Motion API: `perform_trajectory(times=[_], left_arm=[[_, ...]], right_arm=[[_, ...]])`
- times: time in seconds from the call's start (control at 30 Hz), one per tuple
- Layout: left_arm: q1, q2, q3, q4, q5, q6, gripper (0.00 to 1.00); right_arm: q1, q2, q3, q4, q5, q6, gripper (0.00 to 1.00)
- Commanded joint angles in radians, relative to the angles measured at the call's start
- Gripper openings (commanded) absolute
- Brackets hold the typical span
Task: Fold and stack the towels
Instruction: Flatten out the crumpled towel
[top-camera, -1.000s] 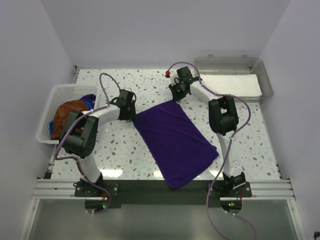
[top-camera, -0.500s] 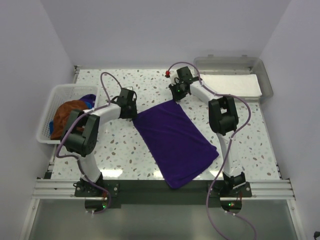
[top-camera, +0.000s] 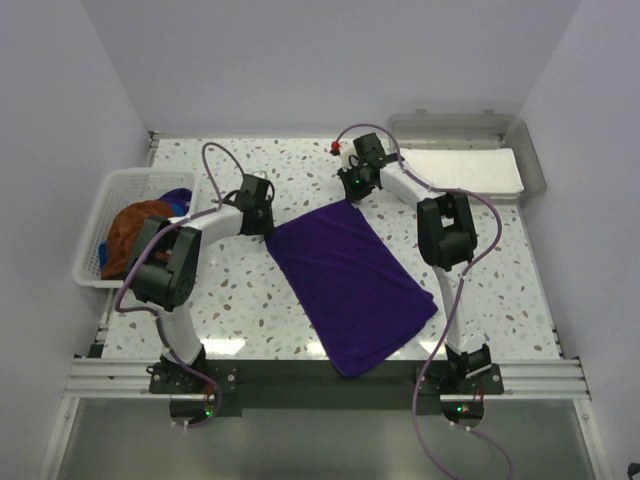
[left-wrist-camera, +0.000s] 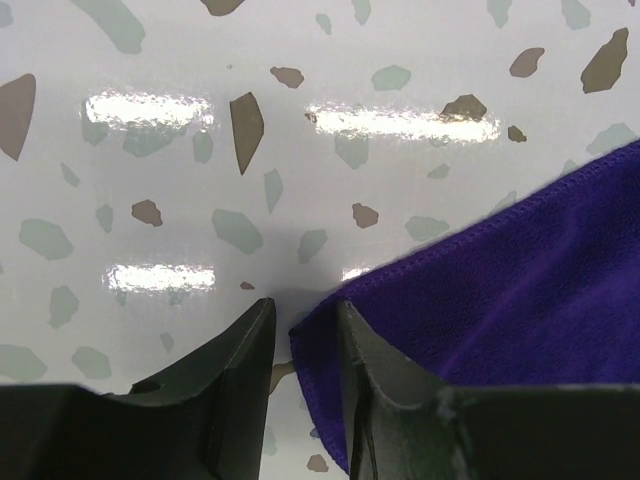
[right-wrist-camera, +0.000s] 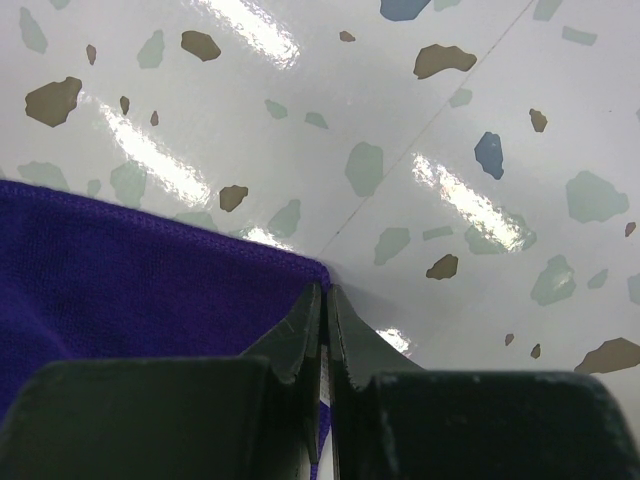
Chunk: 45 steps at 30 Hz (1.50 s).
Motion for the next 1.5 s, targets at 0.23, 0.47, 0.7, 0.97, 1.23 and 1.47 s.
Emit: perform_trajectory(times=[0.23, 0.47, 0.7, 0.97, 1.23, 1.47], left_arm=[[-0.041, 0.083, 0.018, -0.145, -0.058, 0.032, 0.28], [-0.048, 0.094, 0.035, -0.194, -0.059, 0.029, 0.35], [-0.055, 0.100, 0.029, -0.188, -0.007, 0.032, 0.20], [-0.036, 0.106, 0.056, -0.180, -0.042, 0.043, 0.00], [0.016, 0.043, 0.283, -0.176, -0.119, 0.171, 0.00], [0.050, -0.011, 0.513, -0.111, -0.079, 0.317, 0.00]], right_arm=[[-0.003, -0.027, -0.030, -0.022, 0.011, 0.008, 0.03], [-0.003, -0.038, -0.038, -0.018, 0.013, 0.013, 0.04], [-0.003, -0.036, -0.041, -0.010, 0.010, 0.021, 0.04], [-0.003, -0.047, -0.008, -0.002, -0.002, 0.038, 0.00], [-0.011, -0.103, 0.120, 0.027, 0.066, 0.085, 0.00], [-0.037, -0.201, 0.223, 0.065, 0.162, 0.100, 0.00]])
